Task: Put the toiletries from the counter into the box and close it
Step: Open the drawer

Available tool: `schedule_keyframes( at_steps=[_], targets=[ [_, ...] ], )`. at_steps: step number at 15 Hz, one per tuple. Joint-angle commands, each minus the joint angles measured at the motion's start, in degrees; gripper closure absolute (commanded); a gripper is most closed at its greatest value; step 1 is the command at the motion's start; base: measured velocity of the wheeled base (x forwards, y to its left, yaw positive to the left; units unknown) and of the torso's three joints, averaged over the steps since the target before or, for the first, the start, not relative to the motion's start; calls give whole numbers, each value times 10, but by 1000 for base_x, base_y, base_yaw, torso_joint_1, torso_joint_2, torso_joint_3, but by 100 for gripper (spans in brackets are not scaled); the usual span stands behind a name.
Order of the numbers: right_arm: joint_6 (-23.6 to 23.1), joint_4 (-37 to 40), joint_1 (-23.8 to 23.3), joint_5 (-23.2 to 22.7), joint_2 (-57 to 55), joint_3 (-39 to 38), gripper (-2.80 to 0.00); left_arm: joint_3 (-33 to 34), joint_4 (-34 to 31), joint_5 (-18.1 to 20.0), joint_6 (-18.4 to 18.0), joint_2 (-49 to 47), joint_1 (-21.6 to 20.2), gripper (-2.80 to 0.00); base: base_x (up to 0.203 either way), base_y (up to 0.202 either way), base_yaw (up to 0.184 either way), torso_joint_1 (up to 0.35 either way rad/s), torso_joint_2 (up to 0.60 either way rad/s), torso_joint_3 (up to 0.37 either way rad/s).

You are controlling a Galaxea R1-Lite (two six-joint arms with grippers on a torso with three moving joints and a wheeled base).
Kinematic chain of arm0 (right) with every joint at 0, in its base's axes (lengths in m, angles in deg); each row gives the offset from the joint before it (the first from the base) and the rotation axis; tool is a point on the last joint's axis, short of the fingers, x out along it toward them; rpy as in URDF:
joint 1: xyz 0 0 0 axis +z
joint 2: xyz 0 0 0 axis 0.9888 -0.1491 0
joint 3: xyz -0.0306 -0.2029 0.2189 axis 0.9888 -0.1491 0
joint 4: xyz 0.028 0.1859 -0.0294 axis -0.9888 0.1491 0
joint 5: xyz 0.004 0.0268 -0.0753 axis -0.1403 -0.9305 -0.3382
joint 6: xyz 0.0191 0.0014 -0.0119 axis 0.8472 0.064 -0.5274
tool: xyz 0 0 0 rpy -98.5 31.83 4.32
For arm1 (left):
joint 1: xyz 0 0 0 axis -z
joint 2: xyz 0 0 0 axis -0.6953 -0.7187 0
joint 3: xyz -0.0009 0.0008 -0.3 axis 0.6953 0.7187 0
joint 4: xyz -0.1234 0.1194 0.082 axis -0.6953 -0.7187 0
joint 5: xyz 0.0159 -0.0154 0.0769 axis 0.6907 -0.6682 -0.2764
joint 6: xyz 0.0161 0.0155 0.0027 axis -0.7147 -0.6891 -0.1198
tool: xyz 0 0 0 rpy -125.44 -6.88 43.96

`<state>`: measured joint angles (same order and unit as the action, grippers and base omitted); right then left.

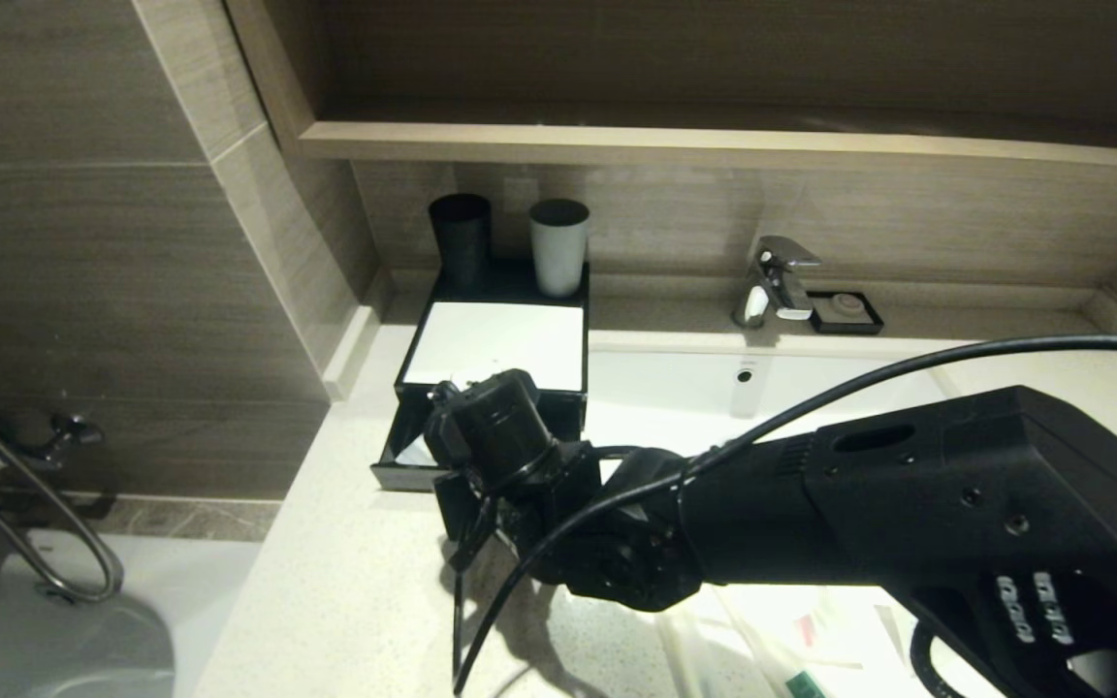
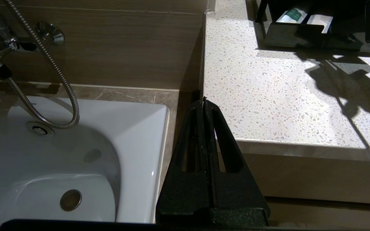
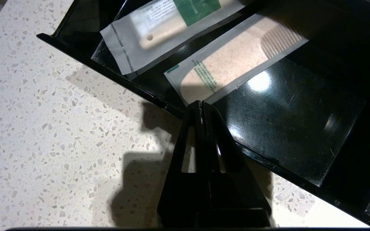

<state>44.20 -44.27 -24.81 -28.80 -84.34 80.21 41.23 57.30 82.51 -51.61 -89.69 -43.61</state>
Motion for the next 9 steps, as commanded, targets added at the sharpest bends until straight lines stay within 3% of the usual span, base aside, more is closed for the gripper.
schedule_keyframes(
  at_steps=[1, 9],
  targets=[
    [1, 0, 2, 1, 3, -2, 0, 0, 0, 0, 0, 0, 0, 0, 0, 0, 0, 0, 0, 0],
    [25, 35, 8, -14, 19, -9, 0, 0, 0, 0, 0, 0, 0, 0, 0, 0, 0, 0, 0, 0]
  ],
)
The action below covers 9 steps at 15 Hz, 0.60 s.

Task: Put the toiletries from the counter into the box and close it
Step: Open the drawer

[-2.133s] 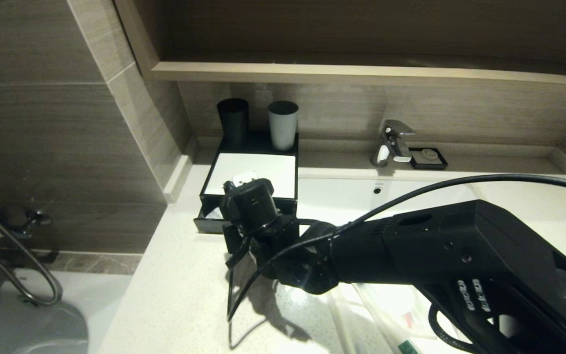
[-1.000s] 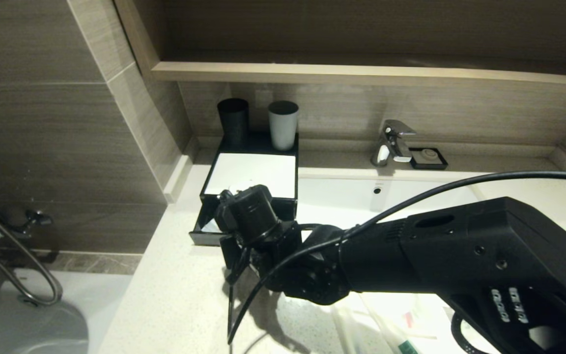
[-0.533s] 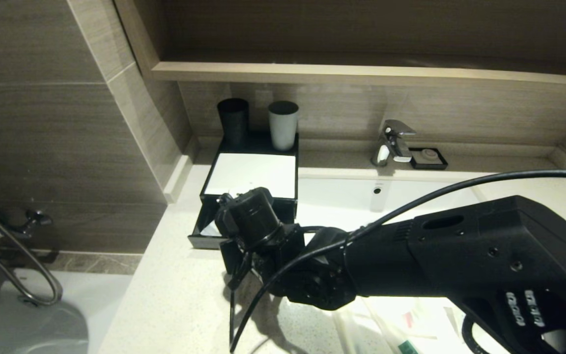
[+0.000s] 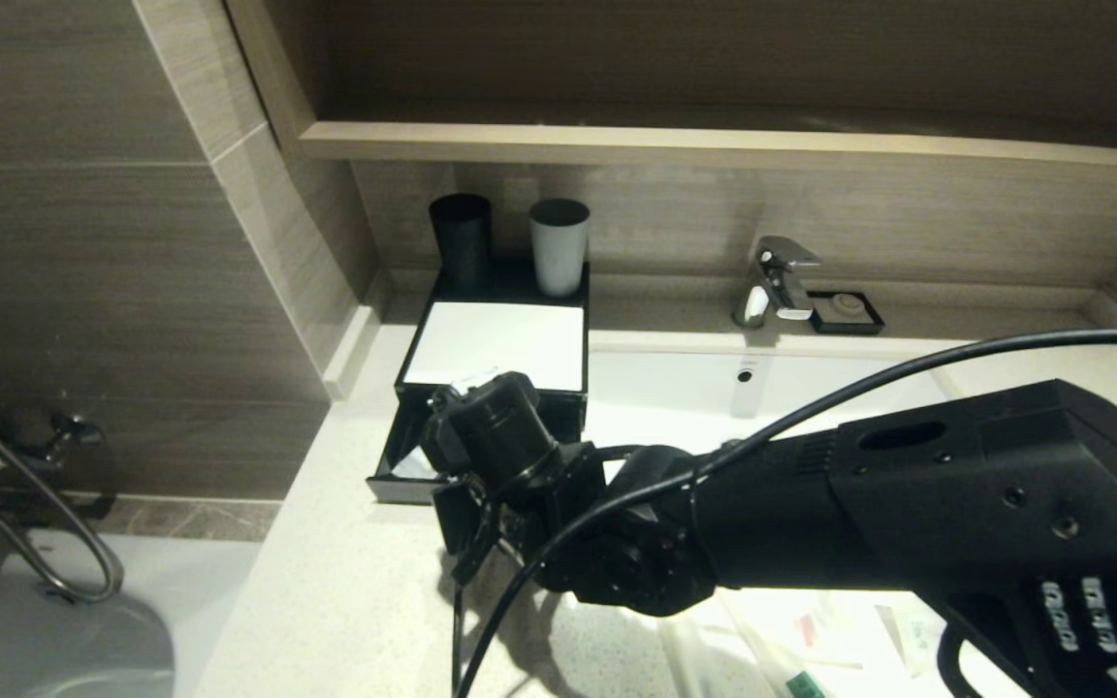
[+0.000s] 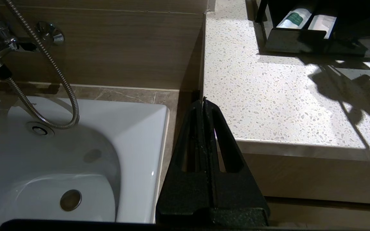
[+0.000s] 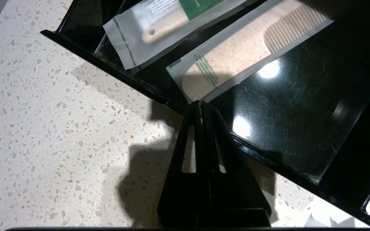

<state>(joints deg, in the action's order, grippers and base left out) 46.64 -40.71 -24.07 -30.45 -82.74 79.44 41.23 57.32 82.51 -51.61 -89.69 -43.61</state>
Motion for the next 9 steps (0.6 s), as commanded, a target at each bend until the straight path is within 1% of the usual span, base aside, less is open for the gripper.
schedule_keyframes(
  at_steps=[1, 9],
  targets=[
    [1, -1, 0, 1, 4, -2, 0, 0, 0, 0, 0, 0, 0, 0, 0, 0, 0, 0, 0, 0],
    [3, 1, 5, -12, 20, -19, 0, 0, 0, 0, 0, 0, 0, 0, 0, 0, 0, 0, 0, 0]
  ],
)
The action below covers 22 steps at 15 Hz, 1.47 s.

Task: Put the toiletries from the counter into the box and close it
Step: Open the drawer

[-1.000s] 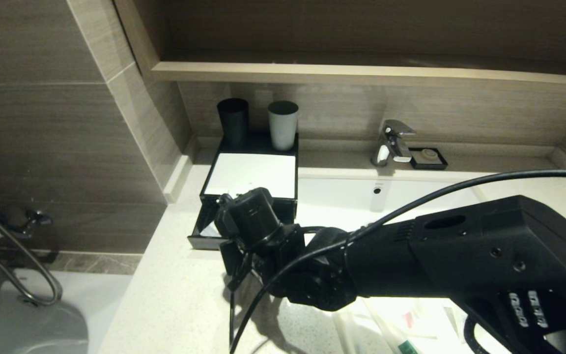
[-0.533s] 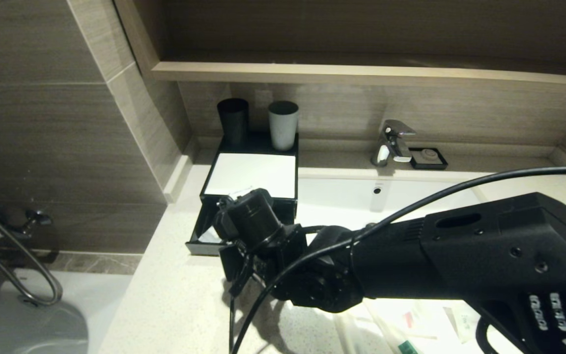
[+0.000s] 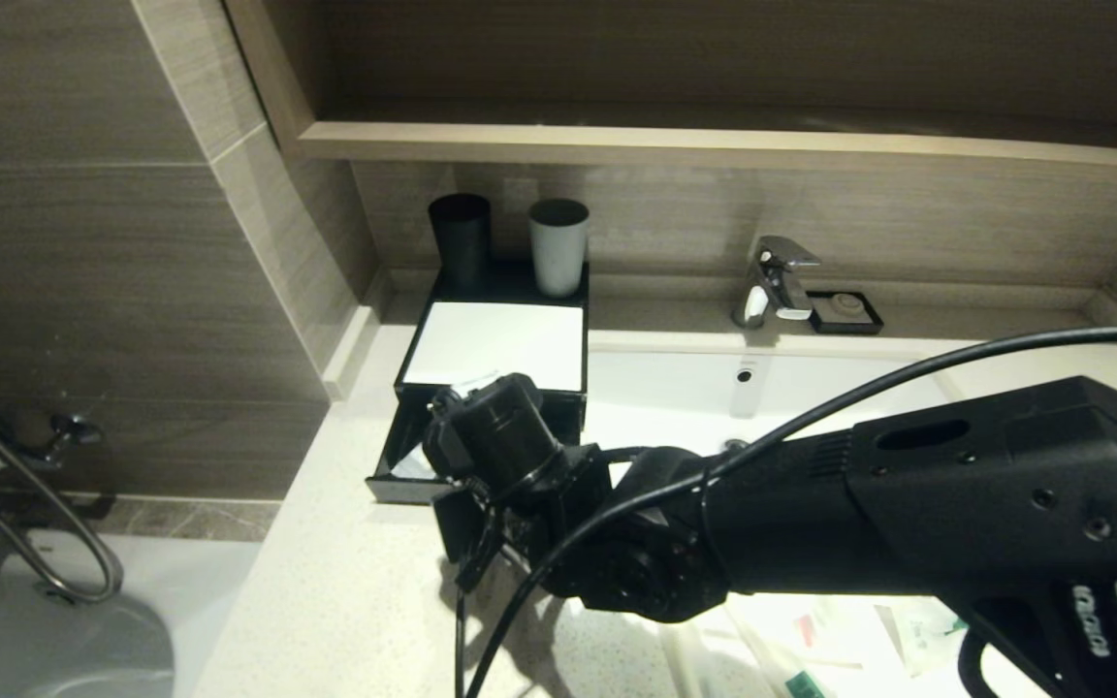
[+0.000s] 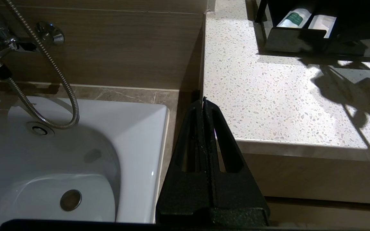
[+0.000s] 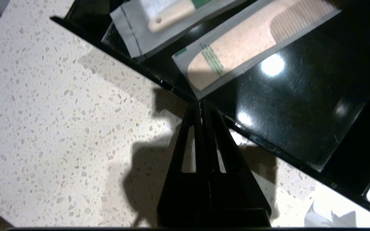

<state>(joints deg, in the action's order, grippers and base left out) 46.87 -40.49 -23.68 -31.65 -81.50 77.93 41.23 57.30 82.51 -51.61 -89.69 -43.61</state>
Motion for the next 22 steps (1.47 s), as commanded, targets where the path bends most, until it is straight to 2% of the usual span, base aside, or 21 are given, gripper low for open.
schedule_keyframes(
  at_steps=[1, 12, 20, 22],
  targets=[
    [2, -1, 1, 0, 9, -4, 0, 0, 0, 0, 0, 0, 0, 0, 0, 0, 0, 0, 0, 0],
    [3, -4, 4, -17, 19, -20, 0, 0, 0, 0, 0, 0, 0, 0, 0, 0, 0, 0, 0, 0],
    [17, -5, -3, -13, 19, 36, 0, 0, 0, 0, 0, 0, 0, 0, 0, 0, 0, 0, 0, 0],
    [23, -2, -22, -11, 23, 52, 0, 0, 0, 0, 0, 0, 0, 0, 0, 0, 0, 0, 0, 0]
  ],
)
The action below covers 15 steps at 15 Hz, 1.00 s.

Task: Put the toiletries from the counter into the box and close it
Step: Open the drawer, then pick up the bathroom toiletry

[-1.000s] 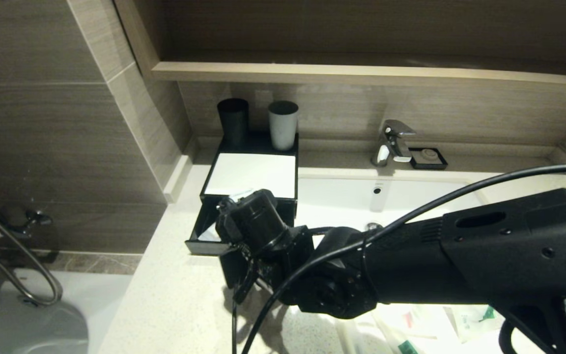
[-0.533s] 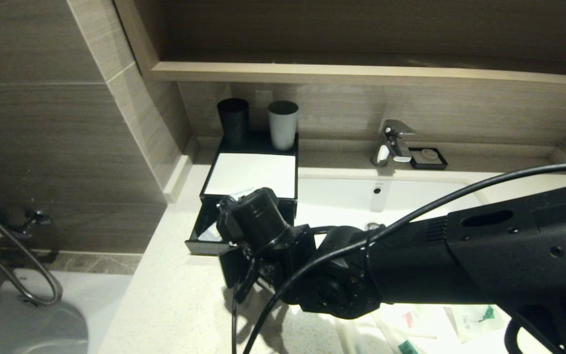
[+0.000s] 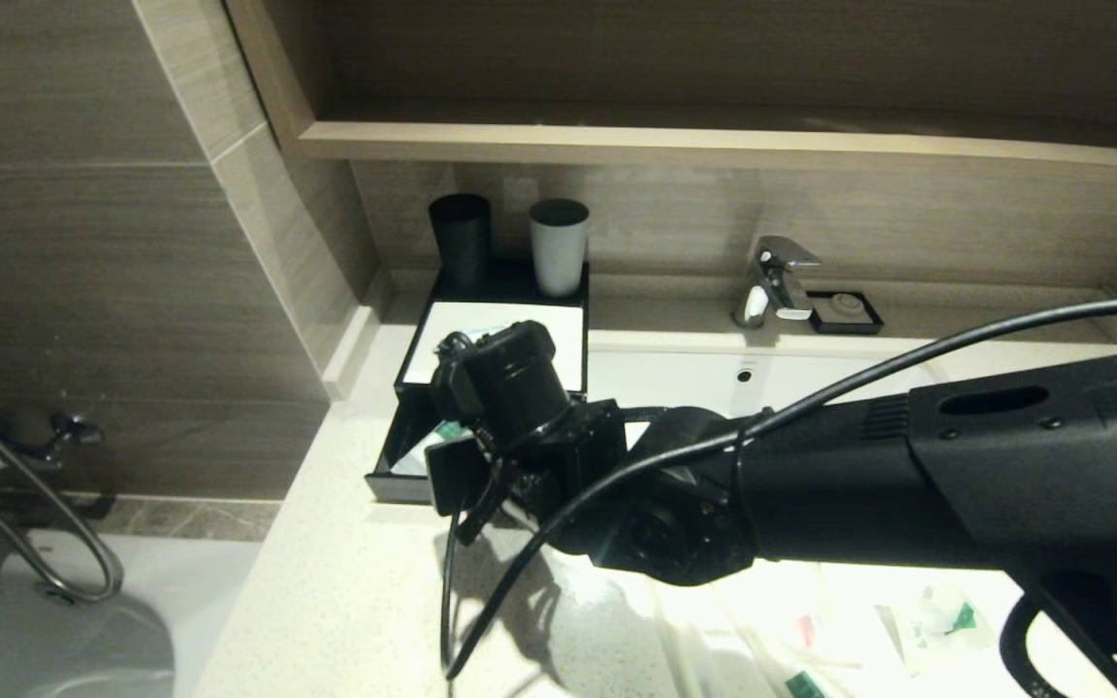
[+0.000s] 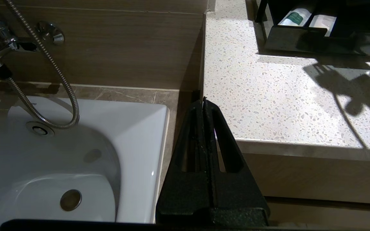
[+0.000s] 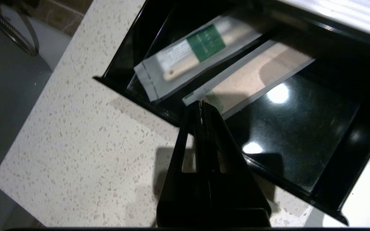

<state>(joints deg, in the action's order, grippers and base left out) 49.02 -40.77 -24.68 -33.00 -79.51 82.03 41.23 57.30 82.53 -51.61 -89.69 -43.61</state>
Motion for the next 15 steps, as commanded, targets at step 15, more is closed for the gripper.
schedule_keyframes(
  at_steps=[15],
  targets=[
    [-1, -1, -129, 0, 225, -171, 0, 0, 0, 0, 0, 0, 0, 0, 0, 0, 0, 0, 0, 0]
  ],
)
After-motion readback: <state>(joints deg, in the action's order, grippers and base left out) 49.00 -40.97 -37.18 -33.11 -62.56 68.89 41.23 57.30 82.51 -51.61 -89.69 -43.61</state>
